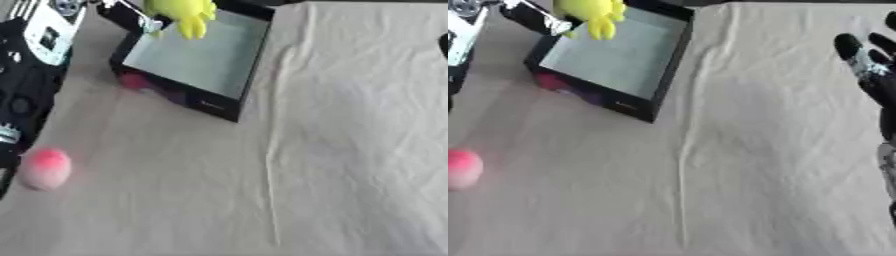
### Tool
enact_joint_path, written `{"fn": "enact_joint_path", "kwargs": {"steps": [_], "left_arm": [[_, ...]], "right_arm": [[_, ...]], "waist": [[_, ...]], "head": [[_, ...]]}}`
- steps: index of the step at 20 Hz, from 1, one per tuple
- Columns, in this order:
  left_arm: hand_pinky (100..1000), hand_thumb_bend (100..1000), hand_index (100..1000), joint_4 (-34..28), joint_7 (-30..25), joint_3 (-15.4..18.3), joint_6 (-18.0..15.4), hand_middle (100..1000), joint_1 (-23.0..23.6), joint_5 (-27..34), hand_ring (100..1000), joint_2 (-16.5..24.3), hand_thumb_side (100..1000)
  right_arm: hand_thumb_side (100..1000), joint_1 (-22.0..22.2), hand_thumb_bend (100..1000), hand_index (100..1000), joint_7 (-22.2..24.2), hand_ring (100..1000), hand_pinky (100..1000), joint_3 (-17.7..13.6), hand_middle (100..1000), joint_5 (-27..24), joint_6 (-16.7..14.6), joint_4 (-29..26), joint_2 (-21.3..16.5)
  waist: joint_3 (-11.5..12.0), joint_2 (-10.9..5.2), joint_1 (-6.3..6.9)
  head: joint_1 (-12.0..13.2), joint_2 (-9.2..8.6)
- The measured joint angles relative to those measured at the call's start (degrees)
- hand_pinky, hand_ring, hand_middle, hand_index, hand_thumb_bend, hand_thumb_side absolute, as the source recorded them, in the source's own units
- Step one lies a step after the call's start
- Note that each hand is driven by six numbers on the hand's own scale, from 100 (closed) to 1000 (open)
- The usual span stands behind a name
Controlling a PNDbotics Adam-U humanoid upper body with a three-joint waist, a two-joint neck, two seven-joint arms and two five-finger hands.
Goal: Pick up objects on the table and place them in the box.
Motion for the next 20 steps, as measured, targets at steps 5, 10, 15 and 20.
{"fn": "enact_joint_path", "kwargs": {"steps": [5, 10, 15, 20], "left_arm": [[753, 569, 810, 4.83, 4.19, 0.43, 1.06, 726, -0.38, -8.57, 696, -3.48, 100], [808, 818, 925, 6.12, 8.11, 0.74, 1.57, 779, -0.38, -13.86, 740, -4.20, 387], [797, 752, 905, 5.39, 10.95, 1.47, 3.03, 762, -0.41, -13.96, 720, -4.12, 360], [798, 716, 901, -1.33, 10.92, 2.09, 4.08, 759, 1.22, -7.68, 716, -0.88, 348]], "right_arm": [[305, -0.75, 735, 843, 0.12, 871, 923, 0.43, 907, -0.34, 0.09, 0.00, 0.38], [300, -0.68, 736, 843, 0.36, 871, 923, 0.63, 907, -0.40, 0.08, 0.00, 0.62], [303, -0.46, 736, 843, 0.61, 871, 923, 0.64, 908, -0.40, 0.14, 0.01, 0.62], [302, 1.17, 737, 843, 0.35, 871, 923, 0.24, 907, -0.37, -0.09, 0.03, 0.60]], "waist": [[-0.56, 0.49, -0.27], [-0.61, 0.52, -0.29], [-0.22, 0.51, -0.27], [1.90, -0.38, 0.03]], "head": [[0.47, 0.00], [0.52, 0.00], [0.31, 0.00], [-1.45, 0.00]]}}
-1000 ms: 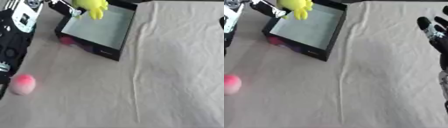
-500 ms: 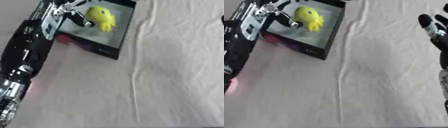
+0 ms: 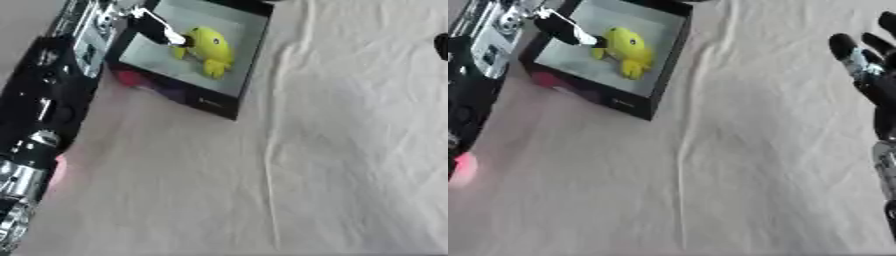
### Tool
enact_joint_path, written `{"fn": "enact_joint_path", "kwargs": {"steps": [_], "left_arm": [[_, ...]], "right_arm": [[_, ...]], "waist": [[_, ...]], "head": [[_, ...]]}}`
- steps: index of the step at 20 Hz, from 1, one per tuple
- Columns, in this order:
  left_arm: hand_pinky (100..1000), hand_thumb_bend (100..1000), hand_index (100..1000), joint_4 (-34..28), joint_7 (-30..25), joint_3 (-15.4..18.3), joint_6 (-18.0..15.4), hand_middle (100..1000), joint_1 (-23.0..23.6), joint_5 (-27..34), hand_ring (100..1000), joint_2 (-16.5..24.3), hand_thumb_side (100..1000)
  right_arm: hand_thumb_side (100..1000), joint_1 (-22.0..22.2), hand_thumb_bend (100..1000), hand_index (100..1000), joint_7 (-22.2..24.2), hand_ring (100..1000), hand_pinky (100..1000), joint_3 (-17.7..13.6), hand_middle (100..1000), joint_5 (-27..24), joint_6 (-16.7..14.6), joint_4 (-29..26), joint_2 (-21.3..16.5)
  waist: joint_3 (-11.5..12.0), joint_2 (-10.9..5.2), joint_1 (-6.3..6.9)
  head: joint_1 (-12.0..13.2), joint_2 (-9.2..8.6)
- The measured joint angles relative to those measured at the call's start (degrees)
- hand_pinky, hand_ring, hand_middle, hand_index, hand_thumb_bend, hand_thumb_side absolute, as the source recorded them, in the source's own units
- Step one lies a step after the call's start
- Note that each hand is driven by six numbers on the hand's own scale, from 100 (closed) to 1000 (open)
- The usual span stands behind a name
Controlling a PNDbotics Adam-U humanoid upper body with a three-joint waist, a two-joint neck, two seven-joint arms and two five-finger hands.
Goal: Pick up objects on the table and place them in the box.
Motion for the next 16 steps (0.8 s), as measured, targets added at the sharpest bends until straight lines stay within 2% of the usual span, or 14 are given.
{"fn": "enact_joint_path", "kwargs": {"steps": [4, 7, 10, 13, 16], "left_arm": [[791, 695, 888, -8.73, -3.57, -0.58, 1.06, 750, 3.30, 8.32, 707, 4.64, 355], [786, 681, 883, -17.67, -6.66, -2.27, 1.03, 745, 9.92, 16.55, 703, 10.13, 349], [786, 680, 886, -27.70, -10.47, -4.05, 2.16, 748, 16.15, 24.74, 710, 16.33, 339], [786, 680, 887, -35.73, -12.78, -5.38, 4.12, 750, 21.04, 28.69, 714, 20.78, 350], [790, 673, 890, -41.58, -14.10, -6.53, 6.22, 754, 25.05, 29.98, 720, 24.04, 355]], "right_arm": [[299, 0.91, 738, 843, -0.35, 871, 923, -0.46, 906, 0.18, -0.27, 0.14, -0.04], [296, 2.07, 739, 843, -0.69, 872, 923, -0.93, 906, 0.45, -0.42, 0.33, -0.45], [297, 2.45, 739, 843, -0.87, 872, 924, -1.22, 907, 0.71, -0.60, 0.33, -0.65], [294, 2.48, 742, 844, -0.89, 872, 924, -1.36, 907, 0.87, -0.61, 0.33, -0.83], [291, 2.49, 743, 844, -0.89, 873, 924, -1.37, 908, 0.90, -0.61, 0.33, -1.03]], "waist": [[1.08, -0.16, 0.12], [3.06, -0.52, 0.63], [3.61, -0.52, 0.45], [3.84, -0.52, 0.39], [3.95, -0.52, 0.19]], "head": [[-1.59, 0.00], [-3.41, 0.00], [-4.55, 0.00], [-4.82, 0.00], [-4.81, 0.00]]}}
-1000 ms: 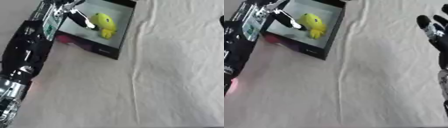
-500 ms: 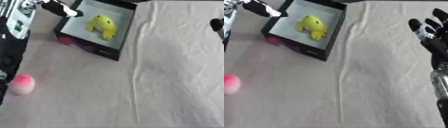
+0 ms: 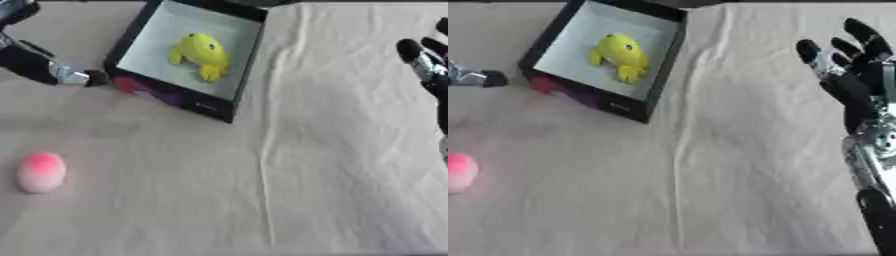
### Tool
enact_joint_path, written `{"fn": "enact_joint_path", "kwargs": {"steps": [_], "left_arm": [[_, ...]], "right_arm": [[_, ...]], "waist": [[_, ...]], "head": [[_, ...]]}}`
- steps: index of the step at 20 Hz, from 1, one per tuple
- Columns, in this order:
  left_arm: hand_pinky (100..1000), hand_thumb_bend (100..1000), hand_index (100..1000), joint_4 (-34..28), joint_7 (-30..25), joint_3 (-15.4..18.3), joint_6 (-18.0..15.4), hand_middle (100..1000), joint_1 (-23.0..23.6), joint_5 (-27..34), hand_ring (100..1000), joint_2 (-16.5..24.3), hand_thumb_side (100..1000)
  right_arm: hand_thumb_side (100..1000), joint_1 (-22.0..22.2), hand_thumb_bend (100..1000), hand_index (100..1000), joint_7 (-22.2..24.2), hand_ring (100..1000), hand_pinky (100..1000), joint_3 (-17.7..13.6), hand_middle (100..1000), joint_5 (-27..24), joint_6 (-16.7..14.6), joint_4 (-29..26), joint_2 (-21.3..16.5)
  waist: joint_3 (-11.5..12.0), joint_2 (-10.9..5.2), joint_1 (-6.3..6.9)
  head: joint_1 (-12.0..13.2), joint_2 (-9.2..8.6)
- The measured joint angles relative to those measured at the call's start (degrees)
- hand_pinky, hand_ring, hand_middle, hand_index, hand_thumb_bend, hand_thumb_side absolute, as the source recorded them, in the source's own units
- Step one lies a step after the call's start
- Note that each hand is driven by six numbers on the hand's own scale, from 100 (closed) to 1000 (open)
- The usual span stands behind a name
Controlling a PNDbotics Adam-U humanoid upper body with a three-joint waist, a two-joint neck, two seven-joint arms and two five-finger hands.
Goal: Pick up objects on the table and place them in the box.
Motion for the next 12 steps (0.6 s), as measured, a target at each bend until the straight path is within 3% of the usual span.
{"fn": "enact_joint_path", "kwargs": {"steps": [6, 12], "left_arm": [[792, 658, 897, -5.85, -1.70, -0.57, 3.48, 755, 4.56, 0.13, 719, 2.78, 358], [782, 632, 896, -6.27, -3.50, -0.86, 5.28, 750, 6.32, 0.34, 707, 2.90, 341]], "right_arm": [[288, 0.15, 744, 844, 0.00, 873, 925, -0.01, 908, 0.02, 0.00, 0.00, 0.00], [287, 0.19, 743, 844, 0.02, 873, 925, -0.01, 908, 0.03, 0.01, 0.00, 0.01]], "waist": [[0.32, 0.03, -0.30], [0.52, 0.19, -0.57]], "head": [[0.01, 0.00], [0.01, 0.00]]}}
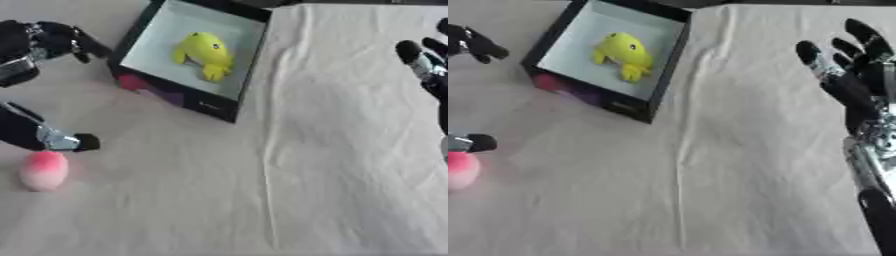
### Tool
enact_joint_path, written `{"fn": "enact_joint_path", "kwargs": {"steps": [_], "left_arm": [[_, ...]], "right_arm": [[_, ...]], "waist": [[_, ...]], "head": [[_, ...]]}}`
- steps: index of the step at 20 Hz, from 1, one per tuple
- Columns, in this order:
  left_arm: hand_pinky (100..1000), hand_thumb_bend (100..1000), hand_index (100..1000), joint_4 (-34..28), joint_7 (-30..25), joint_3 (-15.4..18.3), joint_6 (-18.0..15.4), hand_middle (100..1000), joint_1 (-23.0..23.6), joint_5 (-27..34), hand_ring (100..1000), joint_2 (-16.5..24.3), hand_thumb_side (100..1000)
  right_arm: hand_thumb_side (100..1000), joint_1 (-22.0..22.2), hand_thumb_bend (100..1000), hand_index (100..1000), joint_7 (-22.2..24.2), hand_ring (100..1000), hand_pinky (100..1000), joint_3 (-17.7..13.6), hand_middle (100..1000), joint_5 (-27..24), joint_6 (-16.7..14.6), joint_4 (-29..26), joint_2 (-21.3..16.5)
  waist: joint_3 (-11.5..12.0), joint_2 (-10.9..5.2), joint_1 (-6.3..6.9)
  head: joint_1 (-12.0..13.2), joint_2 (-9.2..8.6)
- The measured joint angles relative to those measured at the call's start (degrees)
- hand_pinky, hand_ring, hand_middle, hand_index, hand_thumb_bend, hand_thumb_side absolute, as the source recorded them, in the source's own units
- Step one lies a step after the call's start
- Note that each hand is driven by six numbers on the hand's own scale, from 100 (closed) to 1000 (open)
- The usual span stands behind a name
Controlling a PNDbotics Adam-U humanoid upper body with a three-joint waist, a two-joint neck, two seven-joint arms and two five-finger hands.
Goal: Pick up objects on the table and place them in the box.
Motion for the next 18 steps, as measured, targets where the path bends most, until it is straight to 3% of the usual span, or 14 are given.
{"fn": "enact_joint_path", "kwargs": {"steps": [10, 18], "left_arm": [[782, 599, 907, 4.65, -3.04, -2.16, 0.31, 760, 1.88, -2.61, 705, -4.95, 353], [803, 624, 912, 0.41, 0.57, -0.15, 0.81, 774, 6.18, -2.29, 718, -3.07, 356]], "right_arm": [[283, -0.02, 742, 845, 0.05, 874, 926, 0.00, 909, 0.00, -0.01, 0.00, 0.03], [283, 0.58, 742, 845, 0.06, 874, 926, -0.03, 909, 0.09, -0.03, 0.25, 0.03]], "waist": [[-0.07, 0.40, -0.17], [0.82, 0.39, 0.25]], "head": [[0.03, 0.00], [-0.29, 0.00]]}}
